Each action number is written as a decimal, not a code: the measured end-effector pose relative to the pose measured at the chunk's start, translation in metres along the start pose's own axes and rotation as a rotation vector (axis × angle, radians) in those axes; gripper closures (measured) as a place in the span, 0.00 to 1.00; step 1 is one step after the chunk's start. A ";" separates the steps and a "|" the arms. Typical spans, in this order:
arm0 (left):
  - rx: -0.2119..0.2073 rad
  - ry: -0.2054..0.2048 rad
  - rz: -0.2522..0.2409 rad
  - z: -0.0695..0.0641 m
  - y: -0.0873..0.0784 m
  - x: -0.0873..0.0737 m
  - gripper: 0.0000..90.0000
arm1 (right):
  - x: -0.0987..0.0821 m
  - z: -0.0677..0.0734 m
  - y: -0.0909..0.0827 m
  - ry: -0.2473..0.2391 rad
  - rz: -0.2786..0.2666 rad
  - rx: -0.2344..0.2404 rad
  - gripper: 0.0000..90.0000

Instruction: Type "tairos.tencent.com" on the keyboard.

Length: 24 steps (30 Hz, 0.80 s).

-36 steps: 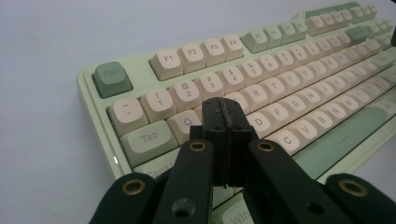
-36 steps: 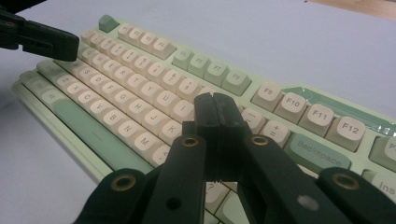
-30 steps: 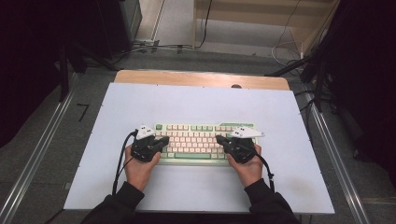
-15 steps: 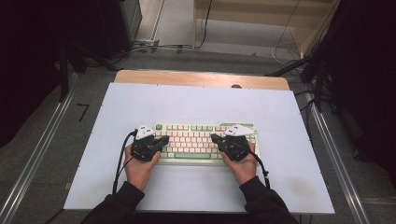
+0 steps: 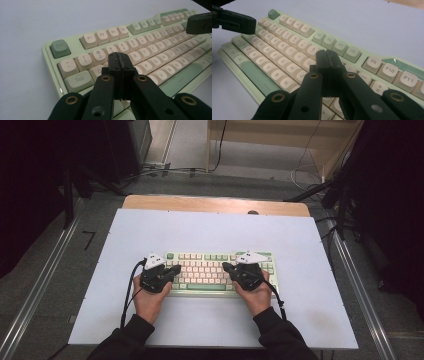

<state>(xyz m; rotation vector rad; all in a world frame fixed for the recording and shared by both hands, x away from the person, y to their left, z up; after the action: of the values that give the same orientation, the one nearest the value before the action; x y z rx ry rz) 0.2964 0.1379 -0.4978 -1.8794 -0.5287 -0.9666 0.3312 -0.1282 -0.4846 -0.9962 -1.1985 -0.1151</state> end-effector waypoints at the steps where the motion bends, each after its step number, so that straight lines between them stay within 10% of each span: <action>1: 0.001 0.000 -0.001 0.000 0.000 0.000 1.00 | 0.000 0.000 0.000 0.001 0.002 0.001 0.97; 24: -0.005 -0.004 0.000 0.000 0.001 0.000 1.00 | 0.003 0.004 0.014 -0.002 0.026 0.011 0.97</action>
<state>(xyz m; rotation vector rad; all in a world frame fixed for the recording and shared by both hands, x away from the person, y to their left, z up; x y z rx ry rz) 0.2969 0.1371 -0.4983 -1.8858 -0.5289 -0.9652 0.3377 -0.1158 -0.4906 -1.0020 -1.1867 -0.0873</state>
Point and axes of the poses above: each handheld gripper's, and its own axes: y roughly forward along the jaws, x roughly out of its top, z roughly to its left, the point moved 2 cm from there along y, roughly forward along the jaws, and after that the axes turned 4 degrees about -y, right-handed, at the moved point
